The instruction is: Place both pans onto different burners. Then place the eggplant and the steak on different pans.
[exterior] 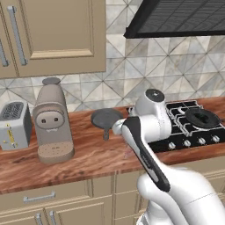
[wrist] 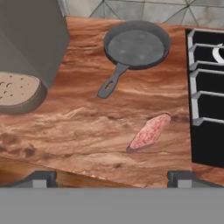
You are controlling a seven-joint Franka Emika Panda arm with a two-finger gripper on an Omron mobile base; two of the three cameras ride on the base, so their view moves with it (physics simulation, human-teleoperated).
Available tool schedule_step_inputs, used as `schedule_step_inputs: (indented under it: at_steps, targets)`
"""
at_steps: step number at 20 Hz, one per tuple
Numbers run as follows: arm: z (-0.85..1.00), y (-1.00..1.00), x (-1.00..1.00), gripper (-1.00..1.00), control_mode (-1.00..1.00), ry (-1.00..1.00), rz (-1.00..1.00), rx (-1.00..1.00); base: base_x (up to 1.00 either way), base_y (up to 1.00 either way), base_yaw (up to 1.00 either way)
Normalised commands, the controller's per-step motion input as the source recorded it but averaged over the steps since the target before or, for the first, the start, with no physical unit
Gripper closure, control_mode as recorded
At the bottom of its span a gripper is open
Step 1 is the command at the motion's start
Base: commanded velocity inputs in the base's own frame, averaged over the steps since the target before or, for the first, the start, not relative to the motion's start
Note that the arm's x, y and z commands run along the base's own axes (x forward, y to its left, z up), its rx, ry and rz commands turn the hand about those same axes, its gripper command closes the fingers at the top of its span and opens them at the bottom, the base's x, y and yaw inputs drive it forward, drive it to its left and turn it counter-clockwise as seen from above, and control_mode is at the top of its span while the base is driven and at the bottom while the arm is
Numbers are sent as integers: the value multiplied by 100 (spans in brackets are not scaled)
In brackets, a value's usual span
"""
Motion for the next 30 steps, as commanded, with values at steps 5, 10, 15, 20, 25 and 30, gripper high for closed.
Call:
schedule_step_inputs:
  at_steps: [5,10,15,20,25,30]
  targets:
    - [-11,12,38,-100,-100,-2,-3,0,0,0,0]
    - [-38,0,45,-100,-100,0,-6,0,0,0,0]
    - [-20,11,35,-100,-100,0,-3,2,0,0,0]
    - [-10,14,31,-100,-100,0,-1,5,0,0,0]
    - [-28,6,23,-100,-100,0,-2,0,0,0,0]
    - [-24,13,26,-100,-100,0,-3,0,0,0,0]
